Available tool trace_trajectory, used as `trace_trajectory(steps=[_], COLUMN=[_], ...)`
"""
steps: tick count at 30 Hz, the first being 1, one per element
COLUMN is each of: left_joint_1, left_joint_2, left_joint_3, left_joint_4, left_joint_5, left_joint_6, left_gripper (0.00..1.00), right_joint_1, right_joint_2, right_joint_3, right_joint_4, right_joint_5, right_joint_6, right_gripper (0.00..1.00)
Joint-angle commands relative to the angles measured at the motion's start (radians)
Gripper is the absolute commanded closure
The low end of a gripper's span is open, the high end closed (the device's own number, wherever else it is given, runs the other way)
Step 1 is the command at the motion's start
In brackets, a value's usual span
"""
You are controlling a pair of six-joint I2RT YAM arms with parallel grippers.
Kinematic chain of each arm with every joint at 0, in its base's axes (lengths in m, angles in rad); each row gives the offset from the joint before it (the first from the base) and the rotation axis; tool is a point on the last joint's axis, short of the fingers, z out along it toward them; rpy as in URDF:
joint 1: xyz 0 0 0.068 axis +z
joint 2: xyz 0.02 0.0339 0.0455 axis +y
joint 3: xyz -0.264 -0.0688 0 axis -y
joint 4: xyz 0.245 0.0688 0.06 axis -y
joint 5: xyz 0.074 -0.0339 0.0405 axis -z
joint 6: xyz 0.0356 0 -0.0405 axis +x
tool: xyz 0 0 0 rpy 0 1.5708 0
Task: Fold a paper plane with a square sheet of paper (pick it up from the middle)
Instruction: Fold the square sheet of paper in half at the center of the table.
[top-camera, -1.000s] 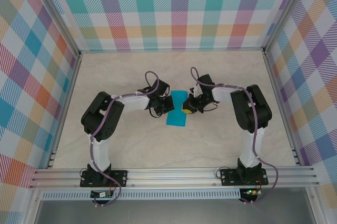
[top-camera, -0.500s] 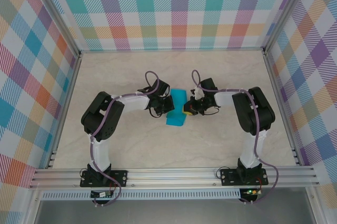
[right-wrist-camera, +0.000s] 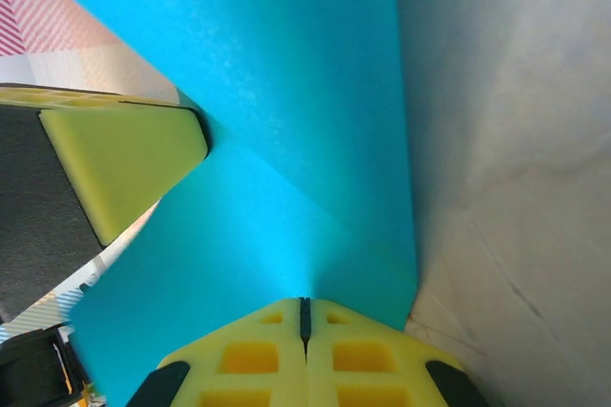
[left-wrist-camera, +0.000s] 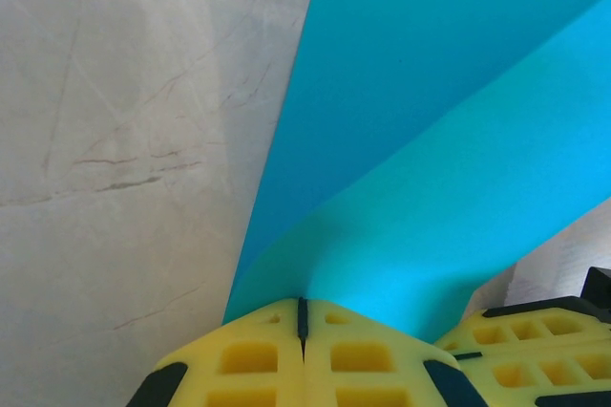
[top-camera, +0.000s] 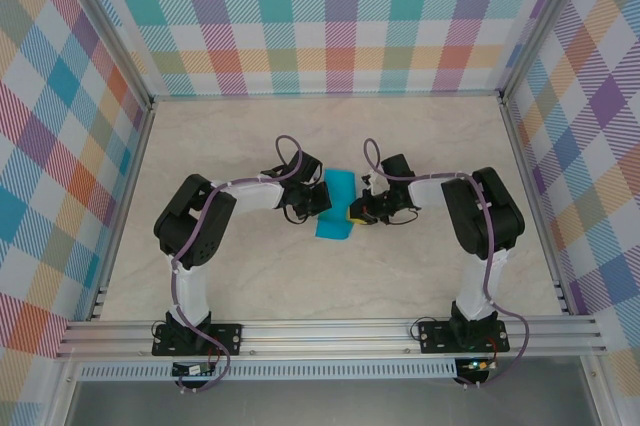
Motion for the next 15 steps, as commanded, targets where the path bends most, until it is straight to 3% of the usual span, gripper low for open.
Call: trace_trajectory(steps=[1, 8, 15], left_joint_1=[-0.018, -0.018, -0.017], left_joint_2=[0.057, 0.062, 0.063], left_joint_3=[-0.038, -0.029, -0.036], left_joint_4=[-0.074, -0.084, -0.078], left_joint_5=[-0.015, -0.017, -0.016], left_joint_6=[0.014, 0.019, 0.018], left_gripper=[1.0, 1.0, 1.0], right_joint_1=[0.009, 0.031, 0.059], right_joint_2=[0.013, -0.096, -0.07], right_joint_3=[-0.026, 0.028, -0.001], right_joint_4=[-0.053, -0.078, -0.044], right_joint_5=[0.039, -0.031, -0.039], right_joint_6=[-0.055, -0.032, -0.006], right_gripper=[1.0, 1.0, 1.0])
